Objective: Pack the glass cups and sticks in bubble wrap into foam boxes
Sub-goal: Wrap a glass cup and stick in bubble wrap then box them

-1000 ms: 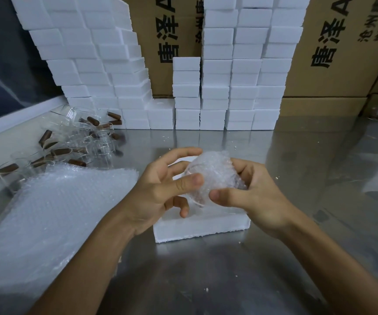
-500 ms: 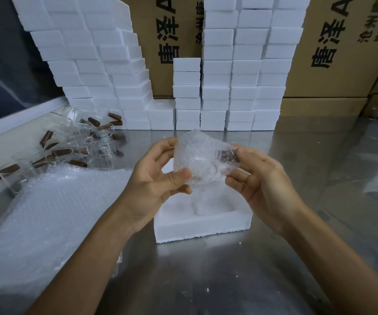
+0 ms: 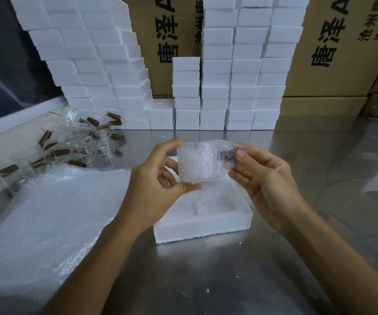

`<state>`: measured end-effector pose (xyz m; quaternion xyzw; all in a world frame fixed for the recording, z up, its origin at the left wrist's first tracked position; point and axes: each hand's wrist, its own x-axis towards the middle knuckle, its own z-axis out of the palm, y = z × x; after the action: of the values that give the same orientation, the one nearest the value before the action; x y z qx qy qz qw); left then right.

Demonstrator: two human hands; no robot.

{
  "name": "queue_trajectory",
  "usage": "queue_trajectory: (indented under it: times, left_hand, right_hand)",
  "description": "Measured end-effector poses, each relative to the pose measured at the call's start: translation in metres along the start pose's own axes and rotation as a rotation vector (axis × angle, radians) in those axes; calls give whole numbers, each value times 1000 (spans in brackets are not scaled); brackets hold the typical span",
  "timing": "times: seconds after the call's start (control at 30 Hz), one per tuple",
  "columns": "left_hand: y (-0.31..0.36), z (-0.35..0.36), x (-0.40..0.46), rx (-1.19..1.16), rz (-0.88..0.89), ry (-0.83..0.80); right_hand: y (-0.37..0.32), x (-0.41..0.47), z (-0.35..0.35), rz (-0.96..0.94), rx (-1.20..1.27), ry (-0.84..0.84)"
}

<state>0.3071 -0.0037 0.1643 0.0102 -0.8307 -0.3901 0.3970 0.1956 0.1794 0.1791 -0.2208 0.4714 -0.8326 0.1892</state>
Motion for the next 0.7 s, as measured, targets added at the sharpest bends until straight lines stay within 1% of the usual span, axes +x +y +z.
queue_trajectory:
  times: [0.17,0.23,0.37,0.43,0.5,0.6,0.7]
  left_hand:
    - [-7,-7,-1,115,-85,-215]
    - [-11,-4,-3,135,-113,-250]
    - [-16,8,-12,44,-99,-210]
    - [-18,10,-14,-51,-92,-159]
    - [-21,9,-15,-94,-97,-130]
    - [-23,8,-15,-24,-86,-148]
    - [-22,8,-14,51,-77,-178]
  right_hand:
    - [4,1,-1,-52,-91,69]
    - [5,-1,-1,-111,-179,71]
    - [10,-7,7,-222,-356,-26]
    - [13,-9,11,-224,-403,-67]
    - [16,-9,13,-194,-411,-97]
    - [20,-10,12,-145,-418,-141]
    - [21,-8,8,-135,-476,-158]
